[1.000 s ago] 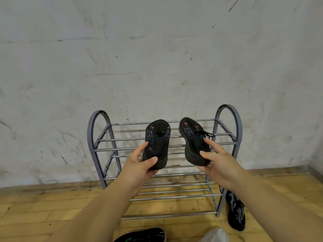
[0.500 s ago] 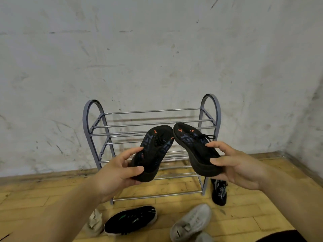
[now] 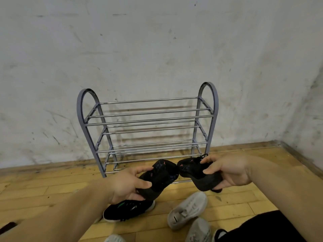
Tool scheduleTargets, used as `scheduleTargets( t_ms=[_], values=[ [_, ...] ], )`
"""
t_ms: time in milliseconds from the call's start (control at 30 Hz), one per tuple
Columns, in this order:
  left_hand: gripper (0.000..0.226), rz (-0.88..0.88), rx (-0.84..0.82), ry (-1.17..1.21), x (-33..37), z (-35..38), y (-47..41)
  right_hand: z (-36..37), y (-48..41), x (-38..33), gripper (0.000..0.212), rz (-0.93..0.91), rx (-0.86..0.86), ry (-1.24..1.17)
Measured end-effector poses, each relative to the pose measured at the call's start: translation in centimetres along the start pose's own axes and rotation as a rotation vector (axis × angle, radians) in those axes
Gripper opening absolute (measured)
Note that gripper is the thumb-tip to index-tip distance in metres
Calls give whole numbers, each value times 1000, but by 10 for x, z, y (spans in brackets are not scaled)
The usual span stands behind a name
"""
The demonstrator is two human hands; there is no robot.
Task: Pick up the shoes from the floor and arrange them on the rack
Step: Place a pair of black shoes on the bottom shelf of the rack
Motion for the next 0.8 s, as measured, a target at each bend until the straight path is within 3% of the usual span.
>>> scheduleTargets(
  t_ms=[167,300,500,633,800],
  values=[
    [67,-78,5,19,-41,14,-41,-4,-31,6,45,105,32,74],
    [74,-89,-13,-144,-71,28,-66,-13,-69,11,51,202,29,168],
    [72,-153,93,-62,-114,55,-125,-47,-144,45,56,323,-42,143],
    [72,-187,180,61,-142,64,-179,-78,-207,93,60,255,10,-34],
    [73,-177,292,96,-168,69,-236,-100,-274,148,62,21,135,-184]
  ],
)
Point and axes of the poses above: each hand's wrist, its own y-axis away from the middle knuckle, its own z-axis out of the palm, x = y × z, the point moved 4 cm from there along -y, towards the middle knuckle, and after that the axes turned 13 degrees about -y, right-handed, at the moved point
